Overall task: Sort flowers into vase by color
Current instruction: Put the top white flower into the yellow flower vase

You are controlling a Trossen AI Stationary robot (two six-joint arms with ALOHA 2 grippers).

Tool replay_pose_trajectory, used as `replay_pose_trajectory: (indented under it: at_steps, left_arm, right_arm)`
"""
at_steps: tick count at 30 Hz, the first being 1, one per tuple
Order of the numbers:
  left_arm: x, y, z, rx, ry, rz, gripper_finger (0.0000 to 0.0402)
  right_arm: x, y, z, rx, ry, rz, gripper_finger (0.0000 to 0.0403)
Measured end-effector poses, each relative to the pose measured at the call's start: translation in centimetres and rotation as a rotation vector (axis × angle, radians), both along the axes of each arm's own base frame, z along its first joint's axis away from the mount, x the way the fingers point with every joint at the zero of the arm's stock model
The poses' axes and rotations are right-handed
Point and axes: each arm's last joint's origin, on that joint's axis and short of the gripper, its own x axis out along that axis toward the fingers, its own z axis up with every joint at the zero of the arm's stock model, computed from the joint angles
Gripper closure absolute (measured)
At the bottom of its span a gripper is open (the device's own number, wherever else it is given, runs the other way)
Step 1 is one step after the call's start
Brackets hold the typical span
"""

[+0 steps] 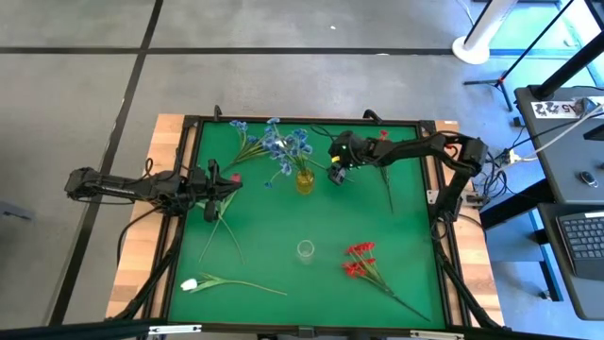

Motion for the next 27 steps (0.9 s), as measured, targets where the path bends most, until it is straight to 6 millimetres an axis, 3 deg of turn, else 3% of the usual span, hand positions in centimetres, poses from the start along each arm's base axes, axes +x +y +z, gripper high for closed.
replay_pose_trajectory:
  at_steps: [13, 18, 27]
  left_arm:
    - [0.0, 0.0, 0.0, 0.000, 0.000, 0.000, 0.0401]
    - [0.0, 0.0, 0.0, 0.000, 0.000, 0.000, 0.0401]
    - [0.0, 0.0, 0.0, 0.000, 0.000, 0.000, 0.0401]
  right_arm:
    - [-0.1, 0.0, -0.8, -0.006, 0.048, -0.041, 0.0128]
    - [-0.1, 0.0, -1.0, -0.016, 0.074, -0.034, 0.0186]
    - [-0.2, 0.0, -1.1, -0.033, 0.092, -0.020, 0.0328]
